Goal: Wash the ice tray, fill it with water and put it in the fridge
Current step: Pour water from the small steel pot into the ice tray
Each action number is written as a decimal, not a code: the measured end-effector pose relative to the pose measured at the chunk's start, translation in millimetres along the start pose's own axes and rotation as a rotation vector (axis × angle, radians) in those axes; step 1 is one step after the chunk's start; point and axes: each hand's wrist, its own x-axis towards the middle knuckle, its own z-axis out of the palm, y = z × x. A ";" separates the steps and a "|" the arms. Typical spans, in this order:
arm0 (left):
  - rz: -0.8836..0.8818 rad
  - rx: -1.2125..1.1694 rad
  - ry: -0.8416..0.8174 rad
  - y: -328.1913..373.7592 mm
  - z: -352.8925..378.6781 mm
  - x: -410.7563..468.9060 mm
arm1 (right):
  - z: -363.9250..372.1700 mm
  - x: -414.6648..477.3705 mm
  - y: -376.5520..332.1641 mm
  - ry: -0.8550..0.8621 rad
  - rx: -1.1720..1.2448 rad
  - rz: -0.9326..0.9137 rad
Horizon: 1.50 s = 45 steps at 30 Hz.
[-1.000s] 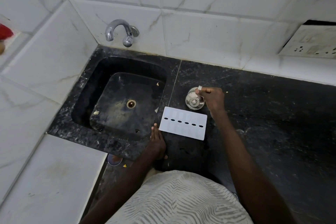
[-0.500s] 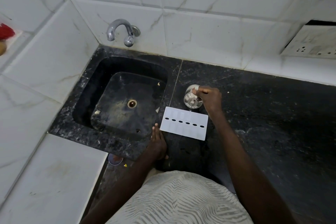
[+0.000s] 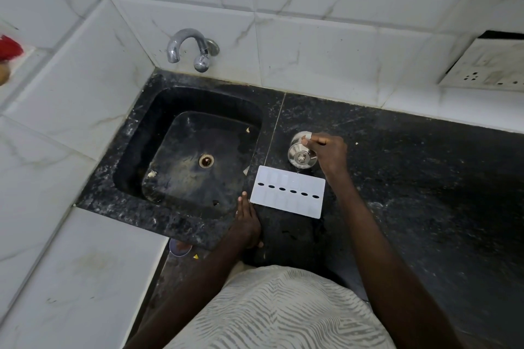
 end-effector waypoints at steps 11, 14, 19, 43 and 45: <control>-0.019 -0.022 -0.021 0.9 -1.6 1.0 | 12.5 5.5 -0.6 0.069 0.167 0.230; -0.019 -0.013 -0.027 0.7 -1.1 1.2 | 16.7 4.9 0.5 0.054 0.164 0.229; -0.023 -0.005 -0.027 1.5 -2.0 2.1 | 21.4 2.8 2.7 0.038 0.135 0.190; -0.040 0.002 -0.011 3.1 -1.1 2.5 | 27.2 2.3 0.5 -0.050 0.066 0.001; -0.040 0.003 -0.012 3.3 -1.0 2.9 | 27.2 3.0 0.9 -0.053 0.061 -0.002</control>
